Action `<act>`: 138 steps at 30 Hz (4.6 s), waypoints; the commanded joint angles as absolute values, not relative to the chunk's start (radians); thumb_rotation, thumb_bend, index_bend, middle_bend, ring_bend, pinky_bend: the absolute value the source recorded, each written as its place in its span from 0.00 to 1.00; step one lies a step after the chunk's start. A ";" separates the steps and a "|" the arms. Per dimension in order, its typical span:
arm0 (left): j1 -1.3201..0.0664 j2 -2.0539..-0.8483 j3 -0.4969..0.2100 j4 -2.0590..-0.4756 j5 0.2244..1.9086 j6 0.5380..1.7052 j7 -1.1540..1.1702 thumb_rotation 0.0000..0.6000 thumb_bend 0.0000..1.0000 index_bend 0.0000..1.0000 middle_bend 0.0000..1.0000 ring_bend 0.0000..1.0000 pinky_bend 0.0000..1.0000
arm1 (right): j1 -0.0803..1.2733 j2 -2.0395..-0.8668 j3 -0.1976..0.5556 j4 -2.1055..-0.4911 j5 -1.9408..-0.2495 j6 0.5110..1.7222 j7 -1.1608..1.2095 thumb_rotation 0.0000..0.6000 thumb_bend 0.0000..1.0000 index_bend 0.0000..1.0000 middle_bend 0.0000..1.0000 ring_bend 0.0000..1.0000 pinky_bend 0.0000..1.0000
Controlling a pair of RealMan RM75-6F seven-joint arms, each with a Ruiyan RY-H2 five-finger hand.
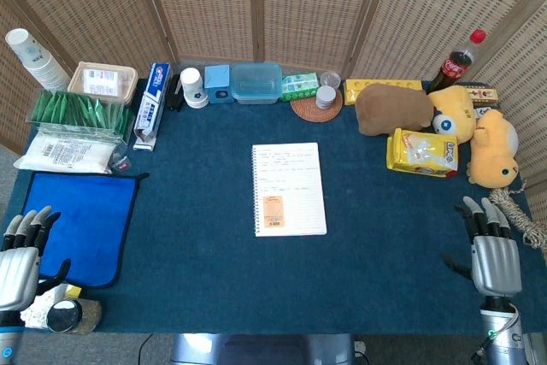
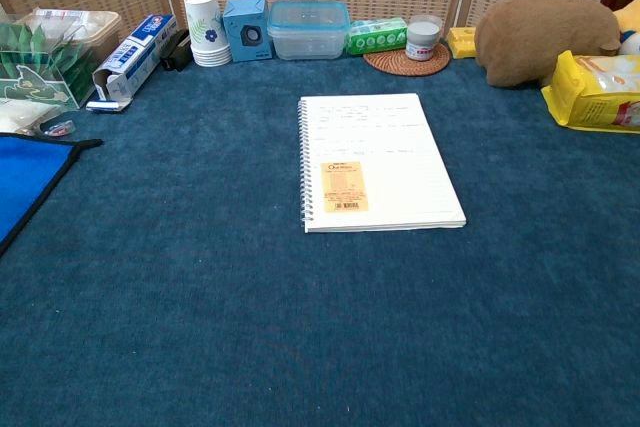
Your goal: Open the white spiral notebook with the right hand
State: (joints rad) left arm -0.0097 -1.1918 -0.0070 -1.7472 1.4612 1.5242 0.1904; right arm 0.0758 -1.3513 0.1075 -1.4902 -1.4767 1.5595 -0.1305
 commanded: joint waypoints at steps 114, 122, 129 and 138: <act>0.031 -1.203 -0.014 -1.594 1.451 1.547 -0.020 1.00 0.30 0.21 0.08 0.02 0.00 | 0.853 -1.989 0.407 -1.088 -1.352 1.129 -0.370 1.00 0.09 0.10 0.17 0.09 0.12; 0.045 -1.203 -0.009 -1.582 1.455 1.557 -0.037 1.00 0.30 0.21 0.08 0.02 0.00 | 0.957 -2.011 0.483 -1.077 -1.295 1.078 -0.389 1.00 0.09 0.10 0.17 0.09 0.13; 0.058 -1.203 -0.005 -1.574 1.452 1.566 -0.047 1.00 0.31 0.21 0.08 0.02 0.00 | 1.021 -2.027 0.546 -1.063 -1.222 1.035 -0.341 1.00 0.09 0.10 0.17 0.11 0.13; 0.077 -1.207 0.000 -1.572 1.452 1.579 -0.049 1.00 0.31 0.21 0.08 0.02 0.00 | 1.056 -2.063 0.577 -1.058 -1.166 1.035 -0.214 1.00 0.07 0.10 0.17 0.11 0.13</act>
State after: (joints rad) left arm 0.0750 -1.2071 -0.0002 -1.5723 1.4526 1.5771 -0.0484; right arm 1.0474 -2.0509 0.5676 -1.0604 -1.1807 1.0341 -0.2382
